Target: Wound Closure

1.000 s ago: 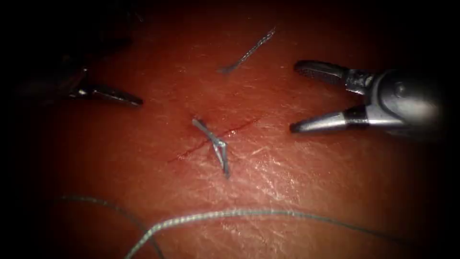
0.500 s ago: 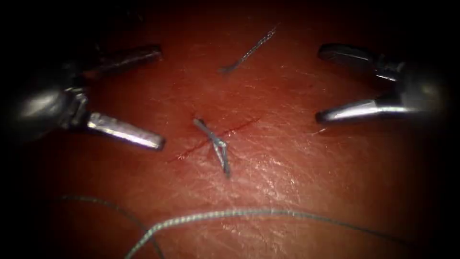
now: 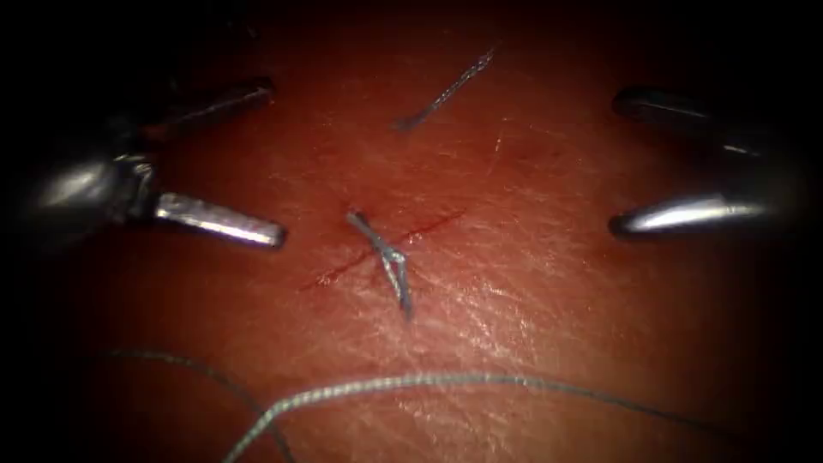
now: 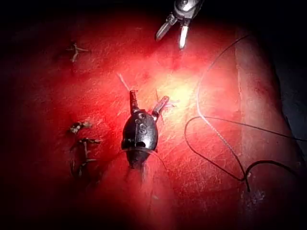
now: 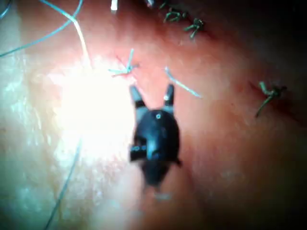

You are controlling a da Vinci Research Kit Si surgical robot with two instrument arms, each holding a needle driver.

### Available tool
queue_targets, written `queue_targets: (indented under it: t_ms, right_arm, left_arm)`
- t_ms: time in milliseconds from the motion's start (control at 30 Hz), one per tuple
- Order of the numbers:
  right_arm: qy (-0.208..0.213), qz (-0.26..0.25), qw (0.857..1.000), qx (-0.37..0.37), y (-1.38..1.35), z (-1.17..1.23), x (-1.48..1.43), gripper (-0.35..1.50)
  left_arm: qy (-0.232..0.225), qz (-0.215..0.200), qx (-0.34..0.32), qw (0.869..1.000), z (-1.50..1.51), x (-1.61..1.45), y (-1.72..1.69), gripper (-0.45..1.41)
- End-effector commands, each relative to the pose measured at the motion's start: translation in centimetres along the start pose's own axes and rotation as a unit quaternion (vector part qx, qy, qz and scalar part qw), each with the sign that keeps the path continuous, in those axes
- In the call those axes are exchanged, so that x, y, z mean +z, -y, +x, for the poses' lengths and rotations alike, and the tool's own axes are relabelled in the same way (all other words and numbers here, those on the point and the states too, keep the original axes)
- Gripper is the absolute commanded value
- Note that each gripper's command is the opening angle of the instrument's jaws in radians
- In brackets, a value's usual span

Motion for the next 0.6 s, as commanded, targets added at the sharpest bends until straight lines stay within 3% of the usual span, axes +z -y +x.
queue_targets:
  t_ms: [33, 600]
  right_arm:
    - [0.0, 0.002, 1.0, 0.0, 0.03, -0.07, 0.08, 1.42]
    - [0.003, 0.003, 1.0, -0.003, 0.01, -0.15, 0.04, 1.42]
  left_arm:
    - [0.0, -0.002, 0.0, 1.0, -0.07, 0.07, -0.02, 0.69]
    - [0.0, 0.0, 0.002, 1.0, -0.13, 0.08, -0.05, 0.61]
